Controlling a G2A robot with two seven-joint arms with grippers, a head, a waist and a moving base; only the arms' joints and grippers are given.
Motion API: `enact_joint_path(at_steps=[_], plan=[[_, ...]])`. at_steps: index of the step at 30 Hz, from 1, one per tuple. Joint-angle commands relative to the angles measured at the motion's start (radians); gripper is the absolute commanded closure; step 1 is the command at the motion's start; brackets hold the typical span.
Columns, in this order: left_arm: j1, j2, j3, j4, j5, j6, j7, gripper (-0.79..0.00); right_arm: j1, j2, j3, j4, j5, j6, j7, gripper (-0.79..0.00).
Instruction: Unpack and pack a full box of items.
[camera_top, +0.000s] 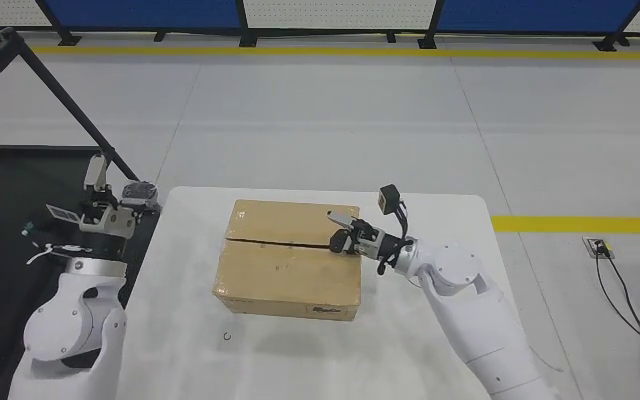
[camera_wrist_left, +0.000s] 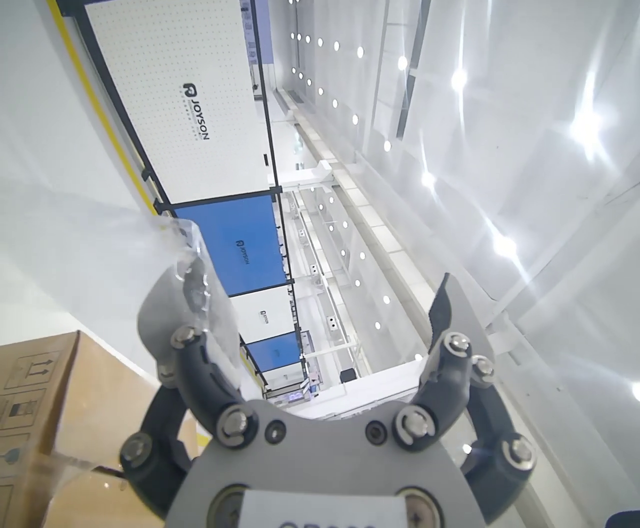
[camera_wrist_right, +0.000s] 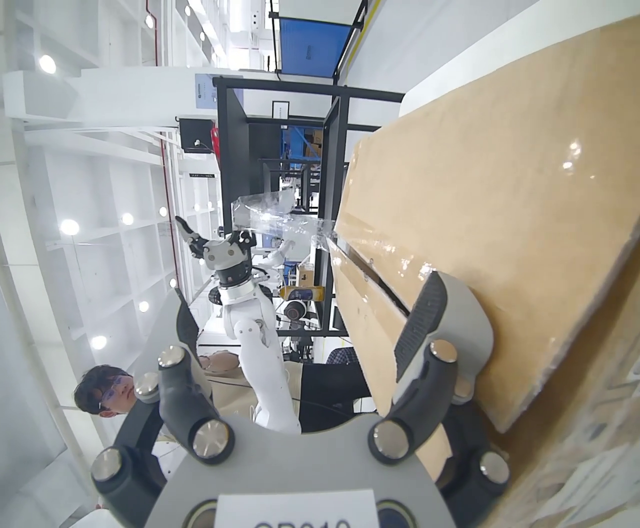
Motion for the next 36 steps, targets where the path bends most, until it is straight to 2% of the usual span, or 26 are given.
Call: enact_joint_path(at_steps=[1,15,36], plan=[[-0.001,-0.001,0.008,-0.023,0.021,0.015,0.014,-0.785,-0.008,0.005,0.012,-0.014,-0.006,0.01,0.0,-0.785],[-0.025,-0.012,0.121,-0.15,0.167,0.079,0.043,-0.785,-0.039,0.023,0.046,-0.046,-0.005,0.086,0.005,-0.785],[-0.087,-0.034,0.303,-0.18,0.327,0.131,0.013,-0.785,-0.042,0.033,0.041,-0.049,-0.001,0.087,0.022,-0.785]])
